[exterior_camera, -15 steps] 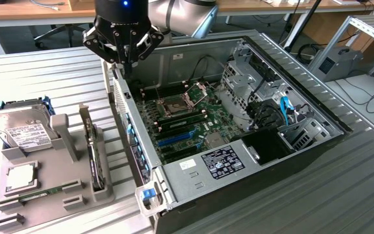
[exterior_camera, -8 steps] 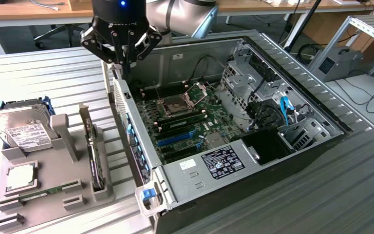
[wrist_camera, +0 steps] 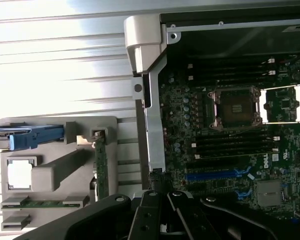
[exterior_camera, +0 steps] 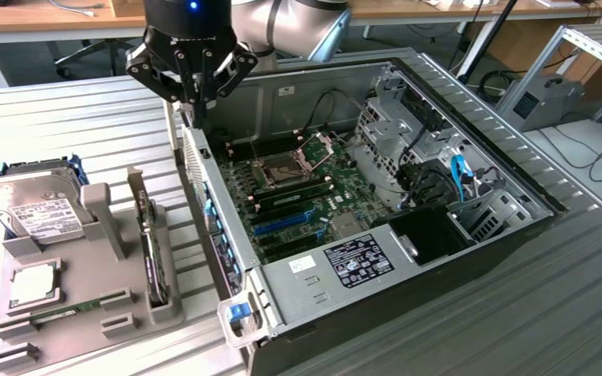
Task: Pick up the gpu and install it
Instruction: 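Reach for the gpu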
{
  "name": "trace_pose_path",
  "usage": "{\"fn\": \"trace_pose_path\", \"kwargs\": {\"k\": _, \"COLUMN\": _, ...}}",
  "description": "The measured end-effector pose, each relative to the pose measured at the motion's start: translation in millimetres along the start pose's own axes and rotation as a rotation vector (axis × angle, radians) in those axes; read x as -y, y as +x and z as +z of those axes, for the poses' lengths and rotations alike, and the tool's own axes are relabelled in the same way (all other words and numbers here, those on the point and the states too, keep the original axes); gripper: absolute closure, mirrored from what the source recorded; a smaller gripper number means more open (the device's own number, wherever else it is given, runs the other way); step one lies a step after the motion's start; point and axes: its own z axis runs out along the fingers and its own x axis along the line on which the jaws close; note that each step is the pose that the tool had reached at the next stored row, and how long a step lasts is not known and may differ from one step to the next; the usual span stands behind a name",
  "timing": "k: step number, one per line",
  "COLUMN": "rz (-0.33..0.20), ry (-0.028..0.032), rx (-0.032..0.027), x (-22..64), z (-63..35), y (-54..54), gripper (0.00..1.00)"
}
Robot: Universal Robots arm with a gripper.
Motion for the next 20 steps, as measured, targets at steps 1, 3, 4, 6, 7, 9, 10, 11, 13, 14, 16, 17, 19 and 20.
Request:
{"fn": "trace_pose_path", "kwargs": {"k": 1, "rz": 0.000, "ry": 0.0000, "rx": 0.0000, "x": 0.0, "z": 0.0, "y": 0.3, "gripper": 0.89}}
{"fn": "trace_pose_path", "kwargs": {"k": 3, "rz": 0.000, "ry": 0.0000, "rx": 0.0000, "x": 0.1, "z": -0.1, "y": 2.0, "gripper": 0.89}}
{"fn": "trace_pose_path", "kwargs": {"k": 4, "rz": 0.000, "ry": 0.0000, "rx": 0.0000, "x": 0.2, "z": -0.1, "y": 2.3, "gripper": 0.89}}
{"fn": "trace_pose_path", "kwargs": {"k": 6, "rz": 0.000, "ry": 0.0000, "rx": 0.0000, "x": 0.2, "z": -0.1, "y": 3.0, "gripper": 0.89}}
{"fn": "trace_pose_path", "kwargs": {"k": 7, "rz": 0.000, "ry": 0.0000, "rx": 0.0000, "x": 0.3, "z": -0.1, "y": 3.4, "gripper": 0.89}}
{"fn": "trace_pose_path", "kwargs": {"k": 9, "rz": 0.000, "ry": 0.0000, "rx": 0.0000, "x": 0.3, "z": -0.1, "y": 4.1, "gripper": 0.89}}
{"fn": "trace_pose_path", "kwargs": {"k": 10, "rz": 0.000, "ry": -0.0001, "rx": 0.0000, "x": 0.3, "z": -0.1, "y": 4.4, "gripper": 0.89}}
{"fn": "trace_pose_path", "kwargs": {"k": 11, "rz": 0.000, "ry": 0.0000, "rx": 0.0000, "x": 0.4, "z": -0.1, "y": 4.8, "gripper": 0.89}}
{"fn": "trace_pose_path", "kwargs": {"k": 13, "rz": 0.000, "ry": 0.0000, "rx": 0.0000, "x": 0.4, "z": -0.2, "y": 5.7, "gripper": 0.89}}
{"fn": "trace_pose_path", "kwargs": {"k": 14, "rz": 0.000, "ry": 0.0000, "rx": 0.0000, "x": 0.5, "z": -0.1, "y": 6.3, "gripper": 0.89}}
{"fn": "trace_pose_path", "kwargs": {"k": 16, "rz": 0.000, "ry": 0.0000, "rx": 0.0000, "x": 0.5, "z": -0.2, "y": 7.1, "gripper": 0.89}}
{"fn": "trace_pose_path", "kwargs": {"k": 17, "rz": 0.000, "ry": 0.0000, "rx": 0.0000, "x": 0.6, "z": -0.2, "y": 7.7, "gripper": 0.89}}
{"fn": "trace_pose_path", "kwargs": {"k": 19, "rz": 0.000, "ry": 0.0000, "rx": 0.0000, "x": 0.7, "z": -0.3, "y": 8.8, "gripper": 0.89}}
{"fn": "trace_pose_path", "kwargs": {"k": 20, "rz": 0.000, "ry": 0.0000, "rx": 0.0000, "x": 0.7, "z": -0.3, "y": 9.1, "gripper": 0.89}}
